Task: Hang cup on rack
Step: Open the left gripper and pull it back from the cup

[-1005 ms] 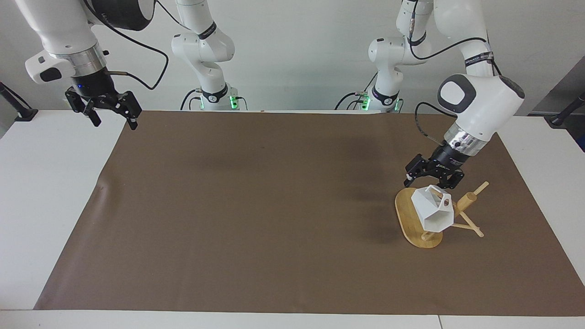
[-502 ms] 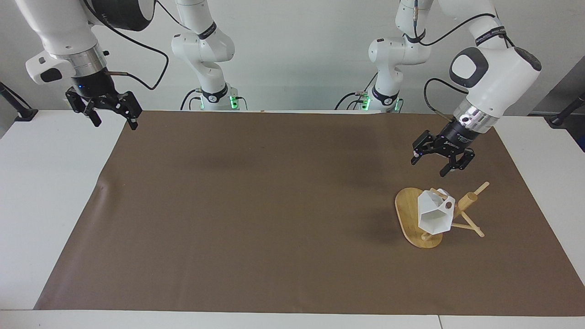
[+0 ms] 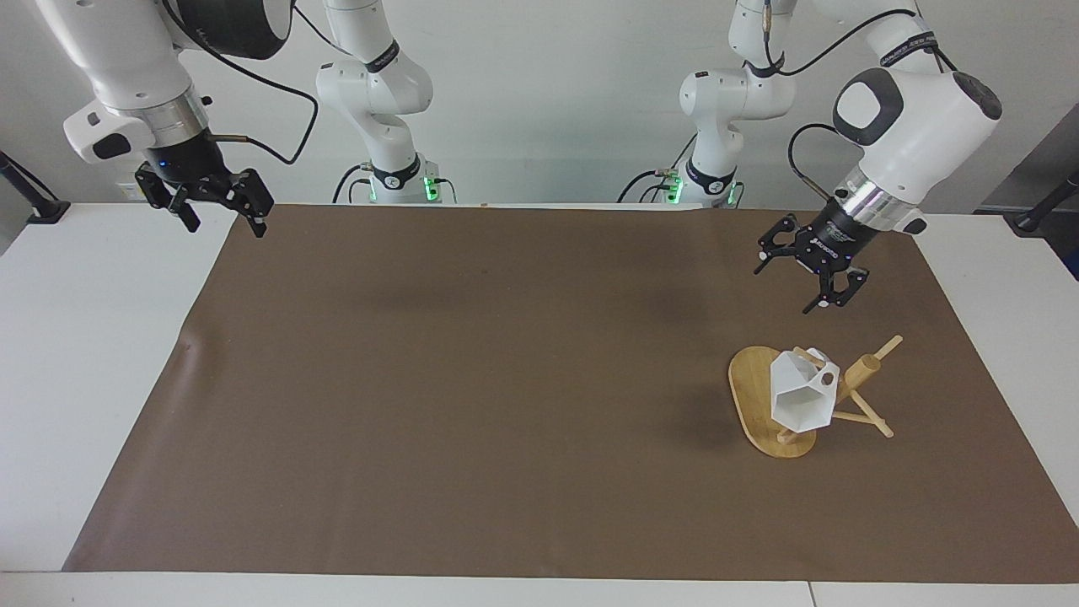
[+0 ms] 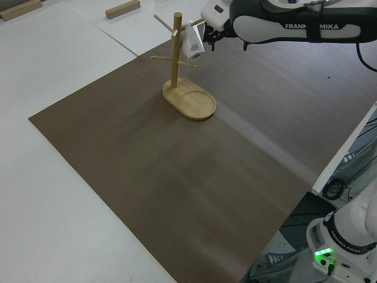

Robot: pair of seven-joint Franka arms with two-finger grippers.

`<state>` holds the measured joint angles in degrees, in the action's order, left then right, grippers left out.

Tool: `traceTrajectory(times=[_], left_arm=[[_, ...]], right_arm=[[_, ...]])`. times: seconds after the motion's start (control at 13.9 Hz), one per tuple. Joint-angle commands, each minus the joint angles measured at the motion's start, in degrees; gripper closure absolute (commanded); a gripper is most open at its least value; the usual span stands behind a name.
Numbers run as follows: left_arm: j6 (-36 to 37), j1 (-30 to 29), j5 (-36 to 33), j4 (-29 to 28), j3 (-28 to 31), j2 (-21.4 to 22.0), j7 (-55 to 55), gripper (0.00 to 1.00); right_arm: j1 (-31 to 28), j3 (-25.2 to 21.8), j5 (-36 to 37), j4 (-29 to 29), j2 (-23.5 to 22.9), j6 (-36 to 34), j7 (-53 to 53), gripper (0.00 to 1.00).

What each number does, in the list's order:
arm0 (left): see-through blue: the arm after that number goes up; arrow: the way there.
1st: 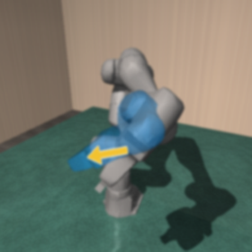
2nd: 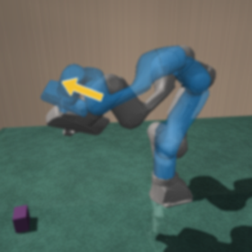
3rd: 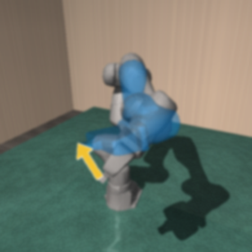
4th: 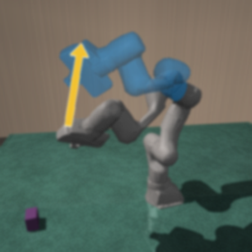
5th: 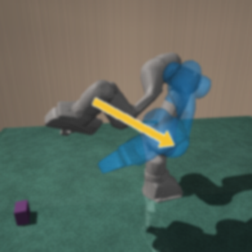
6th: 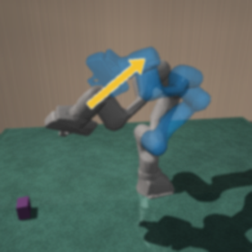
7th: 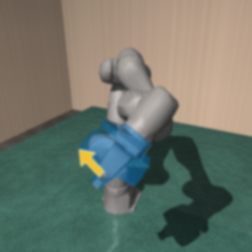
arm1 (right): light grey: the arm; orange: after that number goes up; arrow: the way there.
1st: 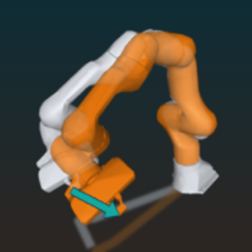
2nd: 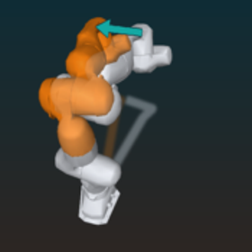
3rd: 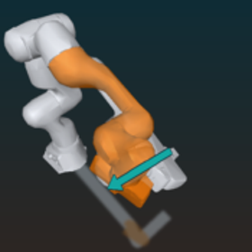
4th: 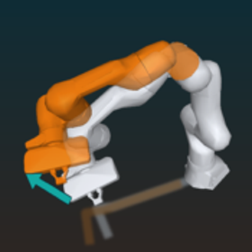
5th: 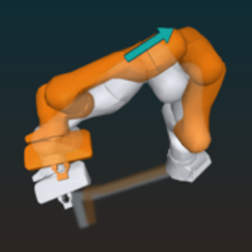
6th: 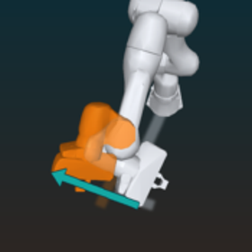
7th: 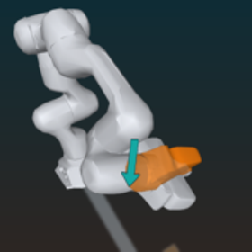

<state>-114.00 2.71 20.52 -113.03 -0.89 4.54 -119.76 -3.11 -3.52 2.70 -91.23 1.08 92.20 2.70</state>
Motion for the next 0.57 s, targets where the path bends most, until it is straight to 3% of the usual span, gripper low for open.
traceTrajectory(times=[0.0,0.5], left_arm=[[2.46,-0.51,-5.72,0.44,-0.25,1.18,11.96,0.0],[9.67,-4.81,-9.26,5.97,-0.16,0.91,58.97,0.0]], right_arm=[[-0.23,0.27,-0.24,-0.7,0.85,-0.53,0.03,0.0],[-0.23,0.27,-0.24,-0.7,0.85,-0.53,-0.15,0.0]])
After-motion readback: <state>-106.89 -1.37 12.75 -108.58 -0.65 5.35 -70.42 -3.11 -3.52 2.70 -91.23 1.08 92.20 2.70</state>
